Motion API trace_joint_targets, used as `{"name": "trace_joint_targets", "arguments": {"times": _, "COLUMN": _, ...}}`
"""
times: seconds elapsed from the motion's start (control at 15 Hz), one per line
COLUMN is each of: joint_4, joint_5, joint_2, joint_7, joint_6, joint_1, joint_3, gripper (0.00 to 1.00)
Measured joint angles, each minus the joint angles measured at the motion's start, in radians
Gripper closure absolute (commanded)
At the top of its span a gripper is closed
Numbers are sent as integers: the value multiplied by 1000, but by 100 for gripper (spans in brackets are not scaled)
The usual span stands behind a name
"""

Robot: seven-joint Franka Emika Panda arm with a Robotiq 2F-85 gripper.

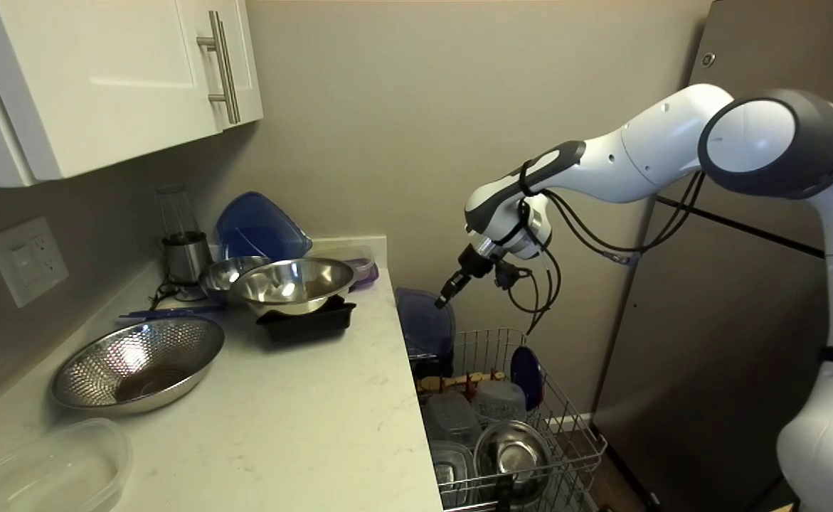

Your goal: Remove one blue lid from the dishwasher

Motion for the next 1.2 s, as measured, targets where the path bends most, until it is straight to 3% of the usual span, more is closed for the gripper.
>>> {"name": "trace_joint_targets", "arguments": {"times": 0.33, "joint_4": -86, "joint_5": -63, "joint_2": -162, "joint_7": 7, "joint_6": 2, "joint_1": 85, "joint_3": -64, "gripper": 97}}
{"name": "trace_joint_targets", "arguments": {"times": 0.8, "joint_4": -176, "joint_5": -55, "joint_2": -366, "joint_7": -13, "joint_6": -7, "joint_1": 185, "joint_3": -84, "gripper": 97}}
{"name": "trace_joint_targets", "arguments": {"times": 1.2, "joint_4": -174, "joint_5": 45, "joint_2": -445, "joint_7": -141, "joint_6": -210, "joint_1": 259, "joint_3": -140, "gripper": 97}}
